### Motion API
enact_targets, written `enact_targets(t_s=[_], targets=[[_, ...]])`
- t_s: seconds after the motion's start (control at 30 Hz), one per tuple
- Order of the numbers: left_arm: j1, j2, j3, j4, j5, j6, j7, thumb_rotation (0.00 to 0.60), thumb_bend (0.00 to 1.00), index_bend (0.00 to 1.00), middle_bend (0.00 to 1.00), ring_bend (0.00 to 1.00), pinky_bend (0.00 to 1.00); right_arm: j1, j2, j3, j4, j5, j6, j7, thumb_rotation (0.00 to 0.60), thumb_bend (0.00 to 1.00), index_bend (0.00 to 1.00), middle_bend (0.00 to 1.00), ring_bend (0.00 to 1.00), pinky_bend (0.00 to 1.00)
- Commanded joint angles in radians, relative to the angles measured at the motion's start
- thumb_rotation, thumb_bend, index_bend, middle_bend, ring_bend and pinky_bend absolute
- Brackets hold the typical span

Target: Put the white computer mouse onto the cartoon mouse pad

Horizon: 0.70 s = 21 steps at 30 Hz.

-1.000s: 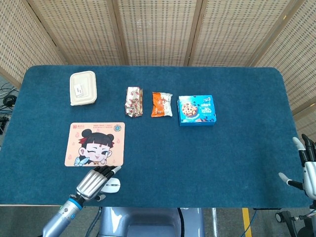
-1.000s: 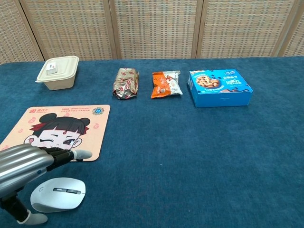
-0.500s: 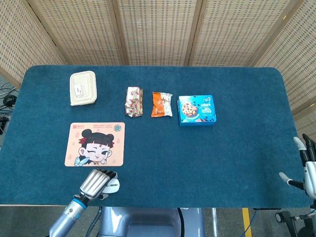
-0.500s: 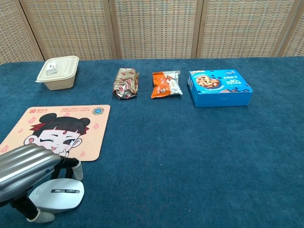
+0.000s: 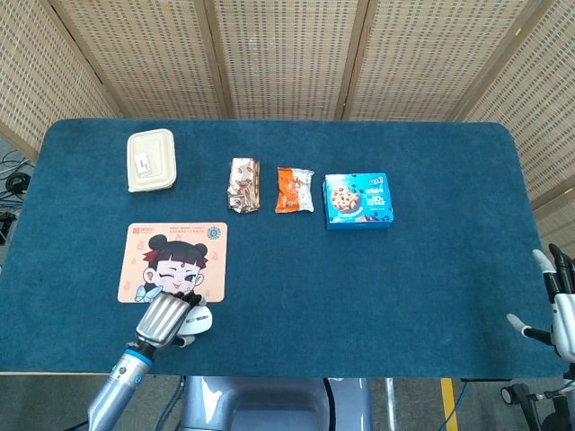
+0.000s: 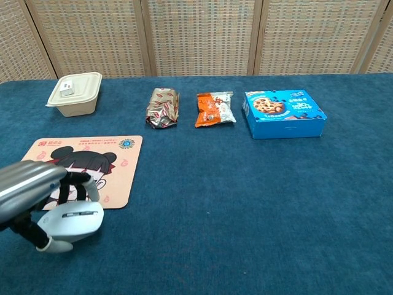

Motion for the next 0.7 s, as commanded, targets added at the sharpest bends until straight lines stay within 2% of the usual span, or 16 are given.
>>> enact_targets(t_s=[0.03,0.07,0.2,0.23,0.37,0.5,0.7], targets=[[-0.024,0.050,-0.098,-0.053,-0.112,0.008,-0.001,0.600,0.22,0.47,0.53,0.54,0.60,0.000,-0.001,-0.001,-0.001,0.000,-0.001,-0.001,0.600,0.00,0.00,0.00,0.00,0.00],[-0.028,0.056,-0.113,-0.061,-0.134,0.006,0.002,0.600,0.22,0.47,0.53,0.54,0.60,0.000,-0.001,-0.001,-0.001,0.000,-0.001,-0.002,0.600,0.00,0.00,0.00,0.00,0.00],[-0.058,0.095,-0.223,-0.107,-0.312,-0.008,0.003,0.600,0.23,0.47,0.53,0.54,0.60,0.002,-0.002,-0.003,-0.002,0.000,-0.008,-0.002,0.600,0.00,0.00,0.00,0.00,0.00],[-0.071,0.100,-0.272,-0.108,-0.402,-0.010,0.005,0.600,0.24,0.47,0.53,0.54,0.60,0.003,-0.002,-0.003,-0.001,0.000,-0.011,0.000,0.600,0.00,0.00,0.00,0.00,0.00],[-0.138,0.106,-0.385,-0.114,-0.715,-0.022,0.070,0.600,0.26,0.47,0.53,0.54,0.60,0.005,-0.002,-0.005,0.000,-0.002,-0.014,0.006,0.600,0.00,0.00,0.00,0.00,0.00],[-0.216,0.101,-0.432,-0.081,-0.946,-0.028,0.138,0.600,0.26,0.47,0.53,0.54,0.60,0.005,0.000,-0.004,0.001,0.000,-0.016,0.014,0.600,0.00,0.00,0.00,0.00,0.00],[-0.314,0.059,-0.451,-0.006,-1.148,0.009,0.205,0.600,0.26,0.47,0.53,0.54,0.60,0.007,0.000,-0.003,0.005,0.008,-0.026,0.022,0.600,0.00,0.00,0.00,0.00,0.00]])
